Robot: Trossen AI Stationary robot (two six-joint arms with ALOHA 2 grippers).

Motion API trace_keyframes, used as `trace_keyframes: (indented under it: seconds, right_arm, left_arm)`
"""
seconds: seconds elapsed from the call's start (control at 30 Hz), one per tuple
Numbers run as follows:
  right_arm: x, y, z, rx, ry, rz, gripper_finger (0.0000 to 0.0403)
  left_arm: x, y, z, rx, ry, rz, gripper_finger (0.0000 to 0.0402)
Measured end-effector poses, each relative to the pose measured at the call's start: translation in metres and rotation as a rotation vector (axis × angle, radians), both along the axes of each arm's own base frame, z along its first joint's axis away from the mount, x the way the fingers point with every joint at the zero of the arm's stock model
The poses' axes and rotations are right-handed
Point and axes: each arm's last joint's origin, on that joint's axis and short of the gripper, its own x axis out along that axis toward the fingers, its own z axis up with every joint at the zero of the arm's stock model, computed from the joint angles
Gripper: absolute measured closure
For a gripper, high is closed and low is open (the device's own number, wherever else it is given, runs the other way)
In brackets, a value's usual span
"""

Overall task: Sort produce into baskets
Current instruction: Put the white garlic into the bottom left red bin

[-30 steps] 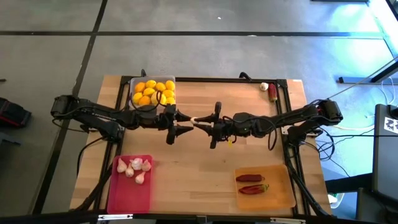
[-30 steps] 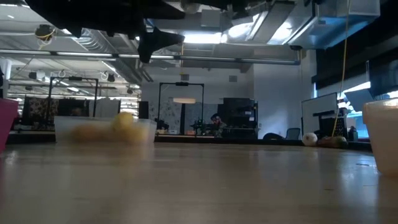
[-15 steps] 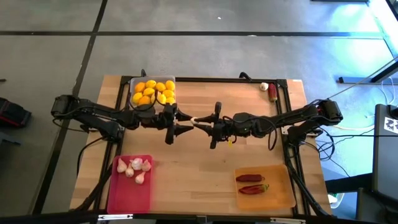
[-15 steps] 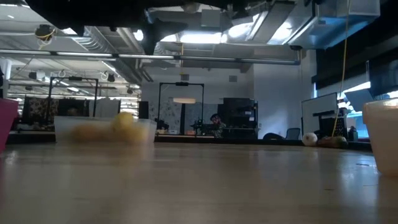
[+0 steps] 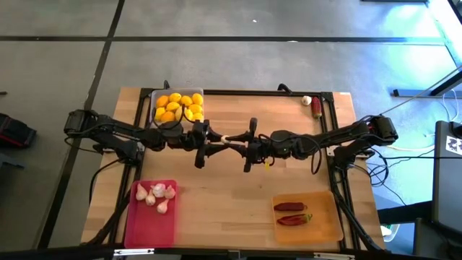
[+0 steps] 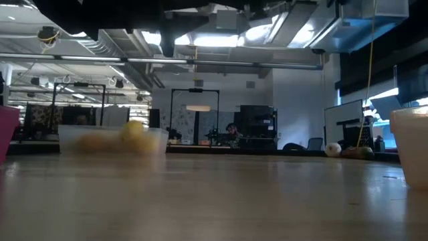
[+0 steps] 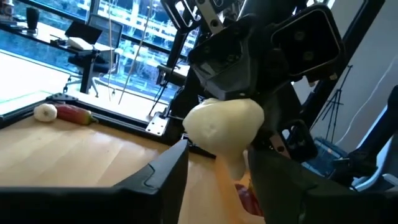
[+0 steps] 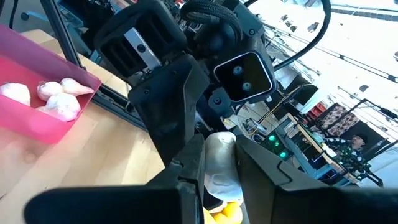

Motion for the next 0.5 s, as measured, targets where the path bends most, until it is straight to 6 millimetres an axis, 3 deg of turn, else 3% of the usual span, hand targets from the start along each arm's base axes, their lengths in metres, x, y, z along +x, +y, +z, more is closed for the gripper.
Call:
trace_keyframes:
  seconds: [0.2,0.5]
  right_arm:
    - [0.0,0.0,-0.0005,0.02,0.002,0.0,0.0332]
    - [-0.0001,0.001,0.0003,0.027,-0.003,0.038,0.0332]
  left_arm:
    - [0.0,-0.0002,-0.0008,0.019,0.009,-0.009,0.0284]
    - [-0.0001,-0.0007,-0.0009,0.078,0.01,-0.014,0.0382]
